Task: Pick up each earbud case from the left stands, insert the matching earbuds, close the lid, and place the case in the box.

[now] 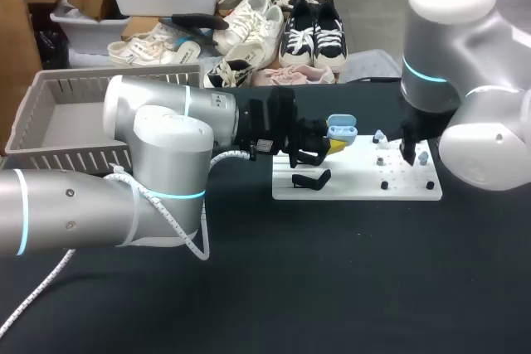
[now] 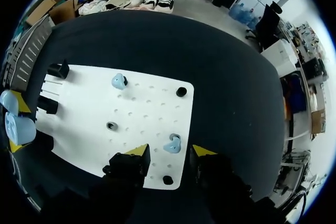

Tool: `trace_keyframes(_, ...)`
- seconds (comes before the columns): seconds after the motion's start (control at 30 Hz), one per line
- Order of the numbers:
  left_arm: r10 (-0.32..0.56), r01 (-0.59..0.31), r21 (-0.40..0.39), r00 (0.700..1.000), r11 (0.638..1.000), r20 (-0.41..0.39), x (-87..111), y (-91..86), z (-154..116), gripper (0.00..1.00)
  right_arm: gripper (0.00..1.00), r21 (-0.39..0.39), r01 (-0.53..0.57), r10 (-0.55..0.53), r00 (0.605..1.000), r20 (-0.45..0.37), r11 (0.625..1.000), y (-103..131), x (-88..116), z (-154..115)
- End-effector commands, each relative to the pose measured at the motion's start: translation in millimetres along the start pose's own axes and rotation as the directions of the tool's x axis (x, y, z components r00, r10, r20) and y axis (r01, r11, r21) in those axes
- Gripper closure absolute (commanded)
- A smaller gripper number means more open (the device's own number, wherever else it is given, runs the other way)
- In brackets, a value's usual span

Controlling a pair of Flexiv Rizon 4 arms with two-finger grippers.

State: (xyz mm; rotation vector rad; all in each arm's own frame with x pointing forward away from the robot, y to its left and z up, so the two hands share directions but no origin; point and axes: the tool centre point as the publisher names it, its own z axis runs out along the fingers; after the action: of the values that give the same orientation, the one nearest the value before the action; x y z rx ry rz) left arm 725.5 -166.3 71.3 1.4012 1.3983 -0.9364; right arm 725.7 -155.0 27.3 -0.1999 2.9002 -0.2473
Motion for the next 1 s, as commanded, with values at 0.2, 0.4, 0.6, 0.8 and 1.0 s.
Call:
trace_keyframes(0.2, 0.001, -0.001, -0.005, 1.000, 1.000, 0.003, 0.6, -1.2, 0.1, 1.00, 0.53, 0.007, -0.015, 0.015, 1.000, 0.018, 1.000, -2.3, 5.2, 1.1)
trace_keyframes(0.4, 0.001, -0.001, -0.005, 1.000, 1.000, 0.003, 0.6, -1.2, 0.1, 1.00, 0.55, 0.007, -0.013, 0.013, 1.000, 0.018, 1.000, -2.3, 1.6, 1.4)
trace_keyframes(0.6, 0.001, -0.001, -0.005, 1.000, 1.000, 0.003, 0.6, -1.2, 0.1, 1.00, 0.56, 0.007, -0.011, 0.011, 1.000, 0.017, 1.000, -1.4, -0.1, 1.7)
trace_keyframes(0.8, 0.001, -0.001, -0.005, 1.000, 1.000, 0.003, 0.6, -1.2, 0.1, 1.00, 0.62, 0.006, -0.015, 0.015, 1.000, 0.016, 1.000, -0.8, -0.3, 1.9)
trace_keyframes(1.0, 0.001, -0.001, -0.005, 1.000, 1.000, 0.003, 0.6, -1.2, 0.1, 1.00, 0.69, 0.003, -0.020, 0.020, 1.000, 0.012, 1.000, -0.2, 0.2, 2.7)
